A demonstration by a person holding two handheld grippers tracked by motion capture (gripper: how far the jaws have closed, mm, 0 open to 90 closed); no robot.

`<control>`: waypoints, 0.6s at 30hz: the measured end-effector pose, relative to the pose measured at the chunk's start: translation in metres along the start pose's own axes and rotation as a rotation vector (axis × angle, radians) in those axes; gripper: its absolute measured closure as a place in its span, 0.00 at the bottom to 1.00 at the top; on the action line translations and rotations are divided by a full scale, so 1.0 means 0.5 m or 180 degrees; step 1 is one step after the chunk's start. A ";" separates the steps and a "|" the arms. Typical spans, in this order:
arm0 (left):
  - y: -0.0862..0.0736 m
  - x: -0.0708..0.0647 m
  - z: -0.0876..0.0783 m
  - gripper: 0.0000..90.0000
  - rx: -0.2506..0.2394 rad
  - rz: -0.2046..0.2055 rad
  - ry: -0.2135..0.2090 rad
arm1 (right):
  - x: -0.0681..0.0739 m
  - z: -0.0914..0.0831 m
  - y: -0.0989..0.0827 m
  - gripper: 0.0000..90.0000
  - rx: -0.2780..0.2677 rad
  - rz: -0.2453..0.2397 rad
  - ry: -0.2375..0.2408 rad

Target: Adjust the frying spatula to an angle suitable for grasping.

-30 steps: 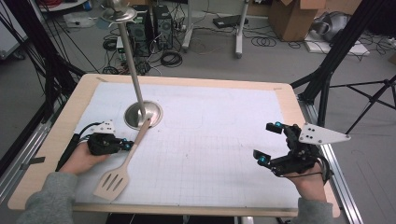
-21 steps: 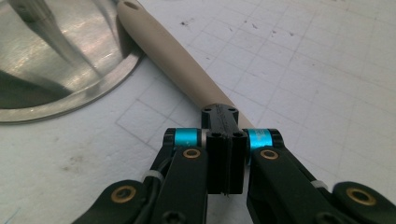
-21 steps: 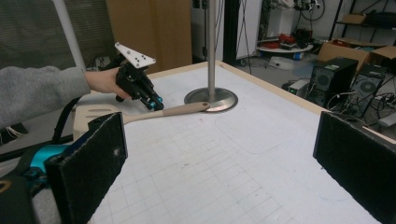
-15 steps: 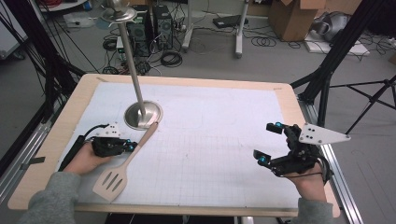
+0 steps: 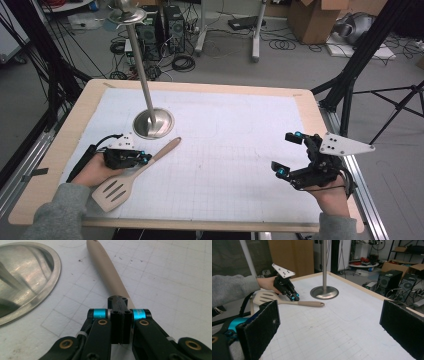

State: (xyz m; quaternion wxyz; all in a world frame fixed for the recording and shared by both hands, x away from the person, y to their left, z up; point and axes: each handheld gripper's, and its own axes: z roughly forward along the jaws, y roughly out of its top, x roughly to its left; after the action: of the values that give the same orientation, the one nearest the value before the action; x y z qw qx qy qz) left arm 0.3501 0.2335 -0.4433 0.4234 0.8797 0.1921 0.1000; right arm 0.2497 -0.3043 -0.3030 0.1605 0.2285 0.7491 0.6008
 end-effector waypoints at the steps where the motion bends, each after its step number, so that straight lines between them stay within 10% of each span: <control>1: 0.000 0.000 0.000 1.00 0.0000 0.0000 0.0000 | 0.000 0.000 0.000 0.02 0.0000 0.0000 0.0000; 11: 0.006 -0.001 0.005 0.99 -0.0015 0.0023 -0.0034 | 0.002 -0.003 -0.002 0.02 0.0022 0.0008 -0.0013; 18: 0.032 -0.001 -0.053 0.99 -0.0359 -0.0081 0.0026 | 0.000 -0.004 -0.003 0.02 0.0031 0.0025 -0.0027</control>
State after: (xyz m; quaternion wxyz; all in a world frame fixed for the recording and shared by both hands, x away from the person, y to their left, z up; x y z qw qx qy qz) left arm 0.3449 0.2431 -0.4145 0.4728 0.8515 0.1990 0.1088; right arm 0.2483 -0.3062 -0.3041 0.1602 0.2348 0.7504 0.5967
